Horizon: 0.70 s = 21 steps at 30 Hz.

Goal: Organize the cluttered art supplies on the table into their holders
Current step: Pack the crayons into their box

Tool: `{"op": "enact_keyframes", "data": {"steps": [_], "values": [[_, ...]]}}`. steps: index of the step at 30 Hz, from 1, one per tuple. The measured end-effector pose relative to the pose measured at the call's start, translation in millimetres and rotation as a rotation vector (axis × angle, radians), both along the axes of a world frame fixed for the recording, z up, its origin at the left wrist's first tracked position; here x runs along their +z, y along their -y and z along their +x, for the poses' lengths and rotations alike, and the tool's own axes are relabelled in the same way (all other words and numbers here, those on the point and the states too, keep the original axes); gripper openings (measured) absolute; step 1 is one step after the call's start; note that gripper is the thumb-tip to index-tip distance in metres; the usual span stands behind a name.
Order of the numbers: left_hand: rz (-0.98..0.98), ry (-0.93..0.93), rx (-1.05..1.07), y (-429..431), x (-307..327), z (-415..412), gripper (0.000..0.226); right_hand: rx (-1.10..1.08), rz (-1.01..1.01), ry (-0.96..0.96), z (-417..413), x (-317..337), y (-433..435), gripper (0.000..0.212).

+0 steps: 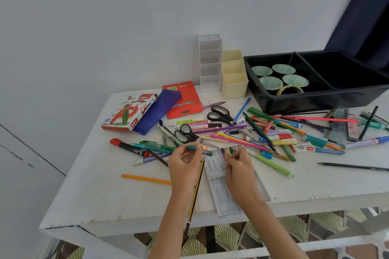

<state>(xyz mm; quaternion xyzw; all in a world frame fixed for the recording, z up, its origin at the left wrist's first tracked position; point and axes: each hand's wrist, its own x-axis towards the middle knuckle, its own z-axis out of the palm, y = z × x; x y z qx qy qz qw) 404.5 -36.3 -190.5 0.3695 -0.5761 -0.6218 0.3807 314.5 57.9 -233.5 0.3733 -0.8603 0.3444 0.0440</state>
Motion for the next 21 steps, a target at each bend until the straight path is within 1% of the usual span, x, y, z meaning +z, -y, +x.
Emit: {"op": "enact_keyframes", "data": {"steps": [3,6,8,10,12,14,18,21], "values": [[0.044,0.013,0.010,3,-1,-1,0.026,-0.030,0.041,-0.057,2,-2,1,0.013],[-0.015,0.077,-0.024,2,-3,-4,0.024,-0.007,0.083,-0.040,0,-4,1,0.019],[-0.057,0.119,-0.094,-1,-3,-10,0.025,0.019,0.044,0.063,-6,-1,-2,0.029],[-0.100,0.183,-0.159,-5,-3,-18,0.029,0.037,-0.056,0.229,-13,6,-6,0.037],[-0.144,0.247,-0.194,-10,-3,-28,0.030,0.047,-0.124,0.326,-20,11,-11,0.040],[-0.208,0.308,-0.194,-13,-5,-36,0.027,0.060,-0.157,0.339,-21,13,-14,0.039],[-0.355,0.415,-0.179,-20,-12,-44,0.009,0.062,-0.201,0.307,-17,7,-14,0.033],[-0.442,0.500,-0.161,-25,-18,-46,0.008,0.049,-0.217,0.313,-16,5,-13,0.031]]}}
